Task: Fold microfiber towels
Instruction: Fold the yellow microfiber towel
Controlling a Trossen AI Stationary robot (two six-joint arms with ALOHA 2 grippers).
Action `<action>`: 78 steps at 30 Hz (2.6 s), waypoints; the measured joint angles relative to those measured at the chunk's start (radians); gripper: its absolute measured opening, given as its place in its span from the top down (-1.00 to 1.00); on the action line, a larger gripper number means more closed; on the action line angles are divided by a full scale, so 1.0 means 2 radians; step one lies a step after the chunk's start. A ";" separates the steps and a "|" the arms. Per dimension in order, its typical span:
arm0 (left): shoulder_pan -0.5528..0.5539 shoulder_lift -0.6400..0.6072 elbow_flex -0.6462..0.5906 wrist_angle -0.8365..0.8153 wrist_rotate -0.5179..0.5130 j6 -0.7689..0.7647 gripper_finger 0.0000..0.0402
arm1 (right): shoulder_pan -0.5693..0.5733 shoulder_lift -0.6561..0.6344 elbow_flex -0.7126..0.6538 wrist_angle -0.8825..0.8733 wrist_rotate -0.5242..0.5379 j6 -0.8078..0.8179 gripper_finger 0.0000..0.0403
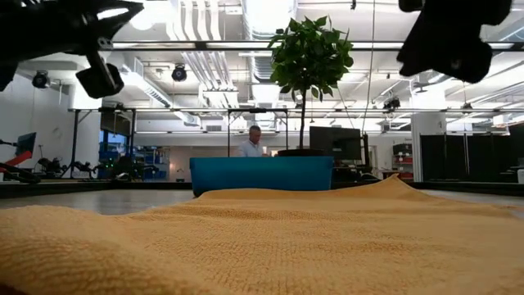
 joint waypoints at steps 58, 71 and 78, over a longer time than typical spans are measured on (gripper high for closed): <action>-0.199 0.528 0.632 -0.767 0.095 0.216 1.00 | 0.141 0.095 -0.042 0.179 -0.047 -0.030 0.70; -0.206 0.533 0.624 -0.806 0.096 0.301 0.54 | 0.141 0.096 -0.042 0.179 -0.038 -0.024 0.71; -0.194 0.578 0.625 -0.804 0.097 0.365 0.07 | 0.141 0.096 -0.042 0.179 -0.038 0.001 0.71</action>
